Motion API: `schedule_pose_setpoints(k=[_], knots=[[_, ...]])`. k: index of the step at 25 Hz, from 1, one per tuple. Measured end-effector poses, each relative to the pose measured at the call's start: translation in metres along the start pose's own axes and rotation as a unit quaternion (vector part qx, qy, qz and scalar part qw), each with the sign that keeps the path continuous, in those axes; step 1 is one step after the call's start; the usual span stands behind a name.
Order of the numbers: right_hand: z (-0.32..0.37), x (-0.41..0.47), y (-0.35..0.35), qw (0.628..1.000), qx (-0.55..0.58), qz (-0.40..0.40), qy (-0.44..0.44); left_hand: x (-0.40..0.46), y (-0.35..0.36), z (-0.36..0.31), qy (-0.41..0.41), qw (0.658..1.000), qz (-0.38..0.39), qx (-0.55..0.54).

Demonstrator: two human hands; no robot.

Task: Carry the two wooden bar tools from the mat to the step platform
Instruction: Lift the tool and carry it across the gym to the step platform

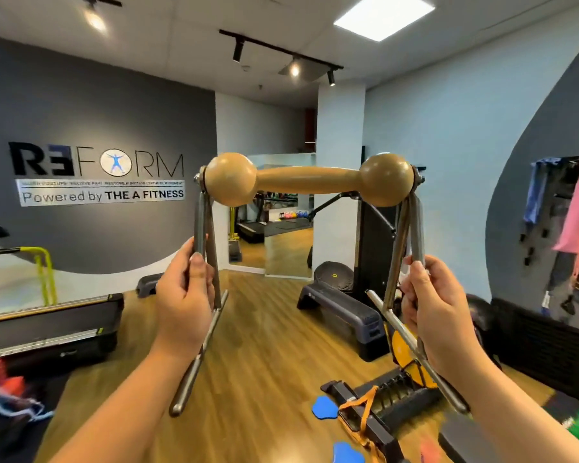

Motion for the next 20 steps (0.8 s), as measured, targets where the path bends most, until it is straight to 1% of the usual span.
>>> schedule_pose_setpoints(k=[3,9,12,20], knots=[[-0.054,0.067,0.049,0.999,0.018,0.031,0.005,0.045,-0.008,0.066,0.013,1.000,-0.010,0.014],[-0.162,0.226,0.165,0.998,0.046,0.045,0.021,0.177,-0.015,0.214,0.013,0.999,-0.015,0.035],[-0.211,0.288,0.213,0.996,0.063,0.059,0.030,0.225,-0.016,0.277,0.007,0.999,-0.011,0.040],[-0.370,0.479,0.328,0.988,0.110,0.101,0.044,0.350,-0.004,0.456,0.027,0.993,-0.051,0.098]])
Point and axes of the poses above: each hand's wrist, its own x-axis towards the middle knuckle, its own y-axis out of the palm, z = x × y, the point moved 5 cm from there along x, towards the middle knuckle, and after that the axes turned 4 degrees about y, right-handed, at the moved point
